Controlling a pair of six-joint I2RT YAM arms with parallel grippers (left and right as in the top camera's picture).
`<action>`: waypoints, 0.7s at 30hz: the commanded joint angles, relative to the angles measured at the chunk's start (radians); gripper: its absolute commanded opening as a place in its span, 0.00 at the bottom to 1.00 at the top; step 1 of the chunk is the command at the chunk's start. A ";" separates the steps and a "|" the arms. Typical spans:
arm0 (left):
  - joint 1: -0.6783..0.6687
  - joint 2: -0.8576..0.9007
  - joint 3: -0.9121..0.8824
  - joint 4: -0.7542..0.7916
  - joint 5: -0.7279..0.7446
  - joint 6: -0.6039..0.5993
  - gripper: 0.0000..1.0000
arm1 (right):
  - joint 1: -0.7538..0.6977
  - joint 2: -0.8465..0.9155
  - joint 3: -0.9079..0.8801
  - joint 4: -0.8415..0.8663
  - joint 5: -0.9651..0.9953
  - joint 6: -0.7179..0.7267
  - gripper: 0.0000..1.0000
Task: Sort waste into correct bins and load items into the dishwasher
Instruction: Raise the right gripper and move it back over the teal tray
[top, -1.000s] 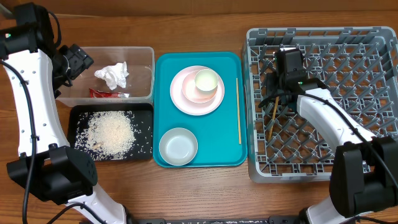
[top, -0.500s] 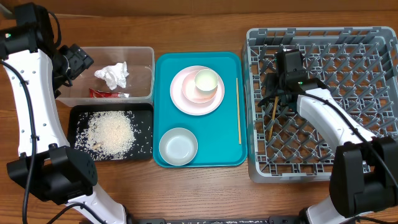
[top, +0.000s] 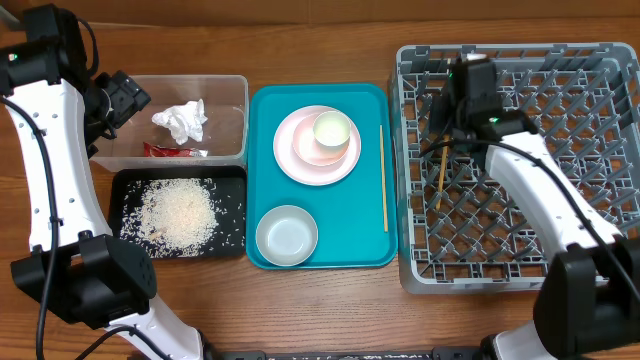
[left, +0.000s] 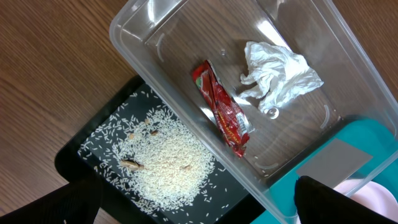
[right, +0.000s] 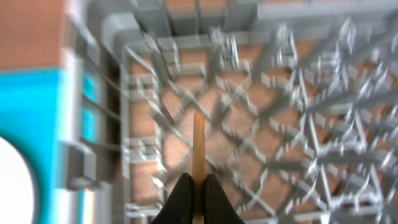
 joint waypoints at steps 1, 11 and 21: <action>-0.004 -0.004 0.005 0.000 -0.013 0.013 1.00 | -0.001 -0.042 0.042 -0.002 -0.059 -0.057 0.04; -0.004 -0.004 0.005 0.001 -0.013 0.013 1.00 | -0.001 -0.019 0.040 -0.062 -0.058 -0.176 0.04; -0.004 -0.004 0.005 0.001 -0.013 0.013 1.00 | -0.001 0.004 0.040 -0.084 -0.057 -0.175 0.58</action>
